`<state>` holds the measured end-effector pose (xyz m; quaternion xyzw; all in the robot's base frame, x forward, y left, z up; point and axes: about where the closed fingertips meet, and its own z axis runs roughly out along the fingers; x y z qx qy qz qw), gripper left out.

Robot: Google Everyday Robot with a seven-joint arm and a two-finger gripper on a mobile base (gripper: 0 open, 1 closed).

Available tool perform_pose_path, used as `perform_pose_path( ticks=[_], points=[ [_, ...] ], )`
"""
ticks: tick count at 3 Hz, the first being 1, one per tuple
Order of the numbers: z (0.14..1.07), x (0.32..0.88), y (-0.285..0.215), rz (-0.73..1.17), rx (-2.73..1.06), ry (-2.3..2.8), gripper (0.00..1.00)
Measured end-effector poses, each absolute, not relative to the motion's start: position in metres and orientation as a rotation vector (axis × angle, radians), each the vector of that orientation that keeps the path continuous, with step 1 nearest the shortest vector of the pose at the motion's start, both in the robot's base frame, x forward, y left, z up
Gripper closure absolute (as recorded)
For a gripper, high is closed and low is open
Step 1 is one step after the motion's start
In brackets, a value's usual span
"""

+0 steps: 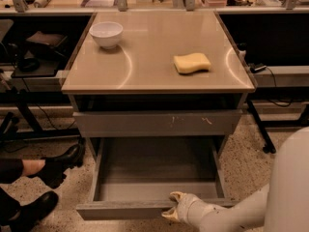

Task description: Open middle drawer

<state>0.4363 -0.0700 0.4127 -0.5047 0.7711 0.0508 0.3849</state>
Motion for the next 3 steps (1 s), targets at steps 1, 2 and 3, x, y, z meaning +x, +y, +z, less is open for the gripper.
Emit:
perform_pose_path(
  ticks=[1,2,3],
  points=[
    [0.4127,0.4363,-0.0700,0.129,-1.286,1.964,1.00],
    [0.4127,0.4363,-0.0700,0.129,-1.286,1.964,0.81],
    [0.4127,0.4363,-0.0700,0.130,-1.286,1.964,0.58]
  ],
)
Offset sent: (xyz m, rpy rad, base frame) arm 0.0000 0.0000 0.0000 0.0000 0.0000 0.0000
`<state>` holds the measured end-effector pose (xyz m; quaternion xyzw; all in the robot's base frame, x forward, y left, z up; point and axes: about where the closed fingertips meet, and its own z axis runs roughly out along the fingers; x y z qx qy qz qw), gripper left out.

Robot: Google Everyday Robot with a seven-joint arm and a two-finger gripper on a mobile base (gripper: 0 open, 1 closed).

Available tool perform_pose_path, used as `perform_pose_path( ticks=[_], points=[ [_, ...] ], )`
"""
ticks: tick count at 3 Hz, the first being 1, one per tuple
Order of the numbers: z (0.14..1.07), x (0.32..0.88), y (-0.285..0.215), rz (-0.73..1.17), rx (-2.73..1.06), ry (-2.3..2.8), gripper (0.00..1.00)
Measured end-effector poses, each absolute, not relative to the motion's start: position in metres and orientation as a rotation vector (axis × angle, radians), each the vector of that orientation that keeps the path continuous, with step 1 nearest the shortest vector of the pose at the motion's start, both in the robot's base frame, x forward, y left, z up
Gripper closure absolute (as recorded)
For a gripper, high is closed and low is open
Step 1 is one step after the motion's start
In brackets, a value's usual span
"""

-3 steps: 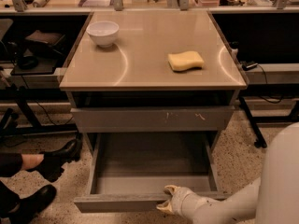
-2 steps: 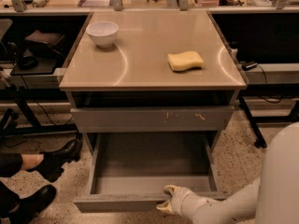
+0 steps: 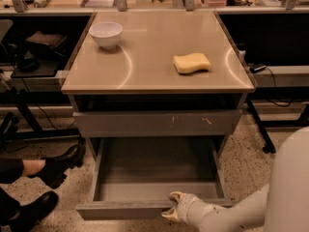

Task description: Open middle drawer

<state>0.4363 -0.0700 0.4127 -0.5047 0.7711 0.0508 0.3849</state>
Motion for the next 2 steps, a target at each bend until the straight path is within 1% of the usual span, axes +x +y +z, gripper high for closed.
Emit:
perform_pose_path(
  ticks=[2],
  points=[
    [0.4127,0.4363,-0.0699,0.130,-1.286,1.964,0.11]
  ],
)
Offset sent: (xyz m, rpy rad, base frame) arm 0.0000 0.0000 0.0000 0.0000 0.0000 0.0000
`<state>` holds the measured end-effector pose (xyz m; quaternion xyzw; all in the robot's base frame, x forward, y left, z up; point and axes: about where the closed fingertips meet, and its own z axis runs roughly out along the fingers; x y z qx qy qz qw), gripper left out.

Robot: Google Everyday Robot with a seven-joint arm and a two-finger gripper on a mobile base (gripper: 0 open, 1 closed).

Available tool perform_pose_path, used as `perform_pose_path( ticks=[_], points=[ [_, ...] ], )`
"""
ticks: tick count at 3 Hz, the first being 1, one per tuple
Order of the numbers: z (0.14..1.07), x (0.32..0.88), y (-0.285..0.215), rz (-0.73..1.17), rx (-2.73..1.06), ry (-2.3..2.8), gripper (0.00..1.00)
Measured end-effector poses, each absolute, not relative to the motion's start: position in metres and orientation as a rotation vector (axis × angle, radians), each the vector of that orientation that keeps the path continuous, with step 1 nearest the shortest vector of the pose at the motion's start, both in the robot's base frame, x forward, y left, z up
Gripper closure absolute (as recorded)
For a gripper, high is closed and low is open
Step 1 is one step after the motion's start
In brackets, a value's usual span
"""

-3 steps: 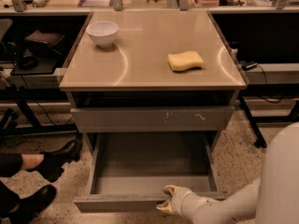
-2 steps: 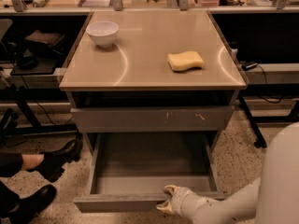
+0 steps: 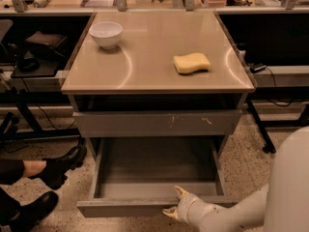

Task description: Open middle drawer

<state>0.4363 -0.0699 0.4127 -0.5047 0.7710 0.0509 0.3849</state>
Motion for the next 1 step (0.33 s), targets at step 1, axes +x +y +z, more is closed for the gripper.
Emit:
perform_pose_path(
  ticks=[1],
  points=[
    [0.4127,0.4363,-0.0699,0.130,-1.286,1.964,0.00]
  ],
)
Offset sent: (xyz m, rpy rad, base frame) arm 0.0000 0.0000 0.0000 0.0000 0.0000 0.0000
